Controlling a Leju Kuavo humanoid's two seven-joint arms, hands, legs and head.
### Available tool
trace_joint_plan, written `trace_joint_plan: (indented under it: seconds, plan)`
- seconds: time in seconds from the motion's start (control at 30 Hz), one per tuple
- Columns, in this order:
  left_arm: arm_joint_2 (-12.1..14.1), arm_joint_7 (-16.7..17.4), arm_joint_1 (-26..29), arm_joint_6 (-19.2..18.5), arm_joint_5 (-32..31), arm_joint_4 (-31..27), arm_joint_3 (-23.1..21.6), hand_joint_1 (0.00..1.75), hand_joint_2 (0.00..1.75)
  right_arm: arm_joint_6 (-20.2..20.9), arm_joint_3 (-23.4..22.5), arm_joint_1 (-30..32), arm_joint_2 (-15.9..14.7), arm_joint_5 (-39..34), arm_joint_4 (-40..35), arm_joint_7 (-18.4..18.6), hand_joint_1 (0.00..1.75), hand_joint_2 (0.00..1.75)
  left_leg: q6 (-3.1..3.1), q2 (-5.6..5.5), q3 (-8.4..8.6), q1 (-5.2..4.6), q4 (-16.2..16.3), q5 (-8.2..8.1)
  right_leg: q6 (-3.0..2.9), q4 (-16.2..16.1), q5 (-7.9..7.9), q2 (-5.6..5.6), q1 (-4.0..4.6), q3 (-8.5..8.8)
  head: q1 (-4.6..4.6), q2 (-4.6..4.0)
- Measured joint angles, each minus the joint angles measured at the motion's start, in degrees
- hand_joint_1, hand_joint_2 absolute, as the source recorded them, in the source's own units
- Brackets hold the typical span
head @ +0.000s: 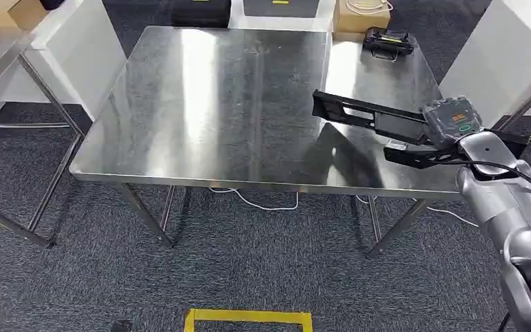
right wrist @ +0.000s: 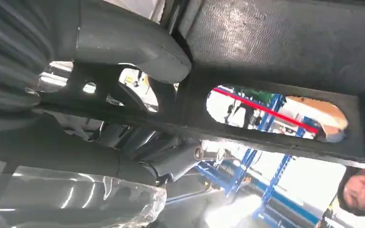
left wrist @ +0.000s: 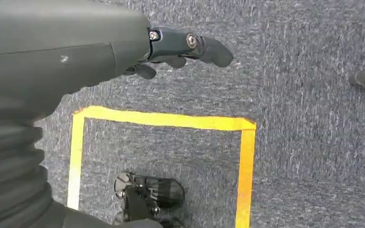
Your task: Take the parts from the cabinet and place them on the table.
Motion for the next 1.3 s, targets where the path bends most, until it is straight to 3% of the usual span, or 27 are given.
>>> trace_joint_plan:
  seconds: [0.03, 0.07, 0.1, 0.13, 0.17, 0.2, 0.3, 0.33, 0.4, 0.47, 0.5, 0.53, 0.6, 0.67, 0.7, 0.8, 0.83, 0.87, 0.93, 1.0, 1.07, 1.1, 1.13, 1.17, 1.2, 1.23, 1.3]
  plan:
    - [0.00, 0.00, -0.01, 0.00, 0.00, 0.00, 0.00, 0.00, 1.75, 0.00, 0.00, 0.12, -0.02, 0.00, 0.02, 0.00, 1.75, 1.75, -0.44, 0.01, 0.35, 0.36, 0.04, -0.31, 1.26, -2.58, 1.31, -0.09, -0.62, 1.09, -0.02, 0.00]
    - [0.00, 0.00, -0.02, -0.02, -0.02, 0.00, -0.02, 0.00, 1.75, 0.00, 0.00, 0.15, -0.06, 0.02, 0.02, 0.00, 1.75, 1.75, -1.01, 0.03, 0.84, 0.75, 0.08, -0.71, 2.70, -7.29, 3.46, -0.26, -1.21, 3.38, 0.00, 0.00]
    - [0.00, 0.00, -0.04, -0.04, -0.09, 0.00, -0.02, 0.00, 1.75, 0.00, 0.00, 0.14, -0.13, 0.02, 0.02, 0.00, 1.75, 1.75, -1.62, 0.06, 1.36, 1.16, 0.23, -1.22, 3.67, -13.26, 6.08, -0.60, -1.82, 6.31, 0.00, 0.00]
    - [0.00, 0.00, -0.05, -0.15, -0.09, -0.02, -0.02, 0.00, 1.75, 0.02, 0.00, 0.26, -0.24, 0.02, 0.02, 0.00, 1.75, 1.75, -2.46, 0.16, 1.74, 1.11, 0.47, -1.91, 4.82, -18.47, 7.33, -0.91, -2.37, 8.64, 0.07, 0.00]
    - [0.33, 0.04, -0.20, -0.13, -0.09, -0.07, -0.04, 0.00, 1.75, 0.07, 0.02, 0.00, -0.20, 0.07, 0.24, -0.02, 1.75, 1.75, -2.85, 0.17, 1.59, 1.33, 0.64, -2.15, 3.29, -18.40, 4.80, -0.49, -1.56, 8.37, 0.26, 0.00]
    - [0.28, 0.08, -0.31, -0.15, -0.13, -0.13, -0.07, 0.00, 1.75, 0.20, 0.02, -0.26, -0.37, 0.11, 0.24, -0.07, 1.75, 1.75, -3.36, 0.23, 1.24, 1.01, 0.65, -2.50, 1.93, -18.21, 5.34, -0.53, -1.00, 9.14, 0.27, 0.00]
    - [0.26, 0.39, -0.40, -0.13, -0.17, -0.22, -0.11, 0.00, 1.75, 0.22, 0.07, 0.14, -0.70, 0.42, 0.26, -0.22, 1.75, 1.75, -4.00, 0.20, 1.38, 1.41, 1.73, -3.02, 0.18, -17.69, 5.18, -0.17, -1.77, 9.39, -0.26, 0.00]
    - [0.33, 0.42, -0.58, -0.11, -0.17, -0.31, -0.11, 0.00, 1.75, 0.20, 0.07, 0.22, -0.59, 0.46, 0.26, -0.22, 1.75, 1.75, -4.32, 0.38, 0.36, 1.67, 3.73, -2.44, -0.19, -17.75, 4.91, 0.05, -1.77, 9.72, -0.33, 0.00]
    - [0.31, 0.48, -0.75, 0.00, -0.26, -0.31, -0.13, 0.00, 1.75, 0.20, 0.09, 0.17, -0.72, 0.48, 0.26, -0.22, 1.75, 1.75, -5.09, 0.43, -4.09, 1.80, 11.26, -4.16, -1.14, -17.82, 4.24, 0.07, -1.59, 10.45, -0.31, 0.00]
    - [0.28, 0.50, -0.74, 0.02, -0.26, -0.31, -0.13, 0.00, 1.75, 0.20, 0.09, 0.48, -0.57, 0.50, 0.37, -0.24, 1.75, 1.75, -5.62, 0.44, -9.22, 1.81, 18.13, -8.36, -1.54, -17.81, 3.43, 0.28, -1.22, 11.21, -0.31, 0.00]
    - [0.24, 0.52, -0.74, 0.02, -0.26, -0.31, -0.13, 0.00, 1.75, 0.18, 0.09, 0.71, -0.57, 0.48, 0.39, -0.24, 1.75, 1.75, -5.34, 0.43, -11.03, 1.79, 19.28, -9.14, -1.62, -17.80, 2.97, 0.45, -0.97, 11.75, -0.28, 0.00]
    - [0.24, 0.55, -0.73, 0.02, -0.28, -0.31, -0.13, 0.00, 1.75, 0.17, 0.09, 0.86, -0.57, 0.48, 0.42, -0.24, 1.75, 1.75, -4.97, 0.42, -11.45, 1.71, 18.24, -8.31, -1.63, -17.80, 2.55, 0.55, -0.70, 12.33, -0.35, 0.00]
    - [0.24, 0.63, -0.73, 0.02, -0.35, -0.31, -0.13, 0.00, 1.75, 0.13, 0.09, 0.91, -0.57, 0.48, 0.42, -0.39, 1.75, 1.75, -3.19, 0.39, -9.57, 1.17, 10.78, -2.34, -1.78, -17.87, 1.55, 0.68, 0.08, 13.87, -0.33, 0.00]
    - [0.74, 0.66, -0.66, 0.11, -0.35, -0.31, -0.13, 0.00, 1.75, 0.13, 0.09, 1.08, -0.46, 0.42, 0.55, -0.42, 1.75, 1.75, 0.10, 0.16, -6.95, -0.59, 1.78, 5.55, -1.91, -18.08, 0.66, 0.71, 0.03, 15.09, -0.02, 0.00]
    - [0.63, 0.72, -0.69, 0.07, -0.42, -0.28, -0.15, 0.00, 1.75, 0.11, 0.09, 1.13, -0.41, 0.33, 0.63, -0.42, 1.75, 1.75, 0.29, 0.07, -6.72, -0.81, 1.51, 4.48, -1.53, -18.44, 0.32, 0.97, 0.45, 15.52, 0.00, 0.00]
    - [0.50, 0.20, -0.80, -0.07, -0.46, -0.37, -0.15, 0.00, 1.75, 0.04, 0.09, 1.00, -0.48, 0.35, 0.66, -0.52, 1.75, 1.75, 0.25, 0.16, -5.97, -1.13, 0.73, 4.97, -0.96, -18.90, -0.02, 1.03, 0.54, 15.72, -0.22, 0.00]
    - [0.37, -0.15, -0.87, -0.02, -0.44, -0.46, -0.15, 0.00, 1.75, -0.02, 0.09, 1.21, -0.68, 0.39, 0.46, -0.59, 1.75, 1.75, 0.15, 0.36, -4.78, -0.21, -0.87, 5.35, -0.86, -18.59, -0.60, 0.72, 0.92, 15.22, -0.05, 0.00]
    - [0.31, -0.48, -0.91, 0.09, -0.42, -0.48, -0.15, 0.00, 1.75, -0.11, 0.09, 1.18, -0.83, 0.35, 0.48, -0.61, 1.75, 1.75, 0.09, 0.23, -4.17, -0.39, -1.44, 5.35, -0.74, -16.89, -1.06, 0.23, 0.70, 14.85, 0.02, 0.00]
    - [0.26, -0.68, -1.07, 0.20, -0.39, -0.48, -0.15, 0.00, 1.75, -0.11, 0.09, 1.13, -0.98, 0.17, 0.57, -0.63, 1.75, 1.75, 0.52, 0.16, -4.05, -0.38, -1.15, 4.76, -0.80, -8.23, -3.60, 0.23, 0.34, 9.53, 0.02, 0.00]
    - [0.02, -0.74, -1.05, 0.20, -0.39, -0.48, -0.15, 0.00, 1.75, -0.11, 0.09, 2.01, -0.98, 0.17, 0.68, -1.14, 1.75, 1.75, 0.27, -0.02, -3.88, -0.41, -0.90, 4.12, -0.09, -2.53, -4.47, 0.22, -0.29, 4.91, 0.00, 0.00]
    - [-0.13, -0.74, -1.03, 0.17, -0.37, -0.46, -0.15, 0.00, 1.75, -0.11, 0.09, 2.47, -0.98, 0.15, 0.72, -1.27, 1.75, 1.75, -0.30, -0.20, -3.80, -0.20, 0.00, 3.19, 1.64, -6.27, -1.13, 0.09, -1.06, 5.15, 0.02, 0.00]
    - [-0.26, -0.74, -1.03, 0.20, -0.35, -0.46, -0.15, 0.00, 1.75, -0.11, 0.09, 2.39, -1.00, 0.13, 0.72, -1.29, 1.75, 1.75, -0.78, -0.23, -3.81, -0.01, 0.93, 2.41, 2.87, -11.87, 2.02, -0.12, -1.62, 7.20, 0.02, 0.00]
    - [-0.28, -0.74, -1.03, 0.17, -0.35, -0.46, -0.15, 0.00, 1.75, -0.11, 0.09, 2.31, -1.00, 0.13, 0.72, -1.29, 1.75, 1.75, -1.32, -0.22, -3.81, 0.24, 1.98, 1.57, 3.48, -16.81, 3.74, -0.52, -2.01, 9.12, 0.02, 0.00]
    - [0.02, -0.79, -1.06, 0.20, -0.31, -0.50, -0.13, 0.00, 1.75, -0.11, 0.11, 2.60, -0.85, 0.07, 0.79, -1.29, 1.75, 1.75, -1.84, -0.32, -3.93, 0.11, 2.01, 1.14, 3.05, -15.05, 3.28, -0.49, -1.50, 8.65, -0.06, 0.00]
    - [-0.07, -0.79, -1.06, 0.20, -0.22, -0.50, -0.13, 0.00, 1.75, -0.11, 0.11, 2.23, -0.99, 0.05, 0.83, -1.38, 1.75, 1.75, -2.29, -0.28, -4.39, 0.04, 3.10, 0.69, 2.56, -16.37, 3.08, -0.05, -1.04, 9.76, 0.42, 0.00]
    - [-0.09, -0.85, -1.05, 0.22, -0.22, -0.50, -0.13, 0.00, 1.75, -0.11, 0.11, 2.37, -0.94, 0.02, 0.83, -1.35, 1.75, 1.75, -2.44, -0.27, -4.44, 0.08, 3.11, 0.66, 1.45, -15.70, 2.88, 0.13, -1.06, 9.68, -0.02, 0.00]
    - [-0.13, -1.05, -0.96, 0.55, -0.15, -0.48, -0.13, 0.00, 1.75, -0.13, 0.11, 2.51, -0.83, -0.05, 0.85, -1.35, 1.75, 1.75, -2.53, -0.25, -4.31, 0.16, 3.13, 0.54, 1.08, -15.70, 2.74, 0.22, -0.92, 9.65, -0.18, 0.00]
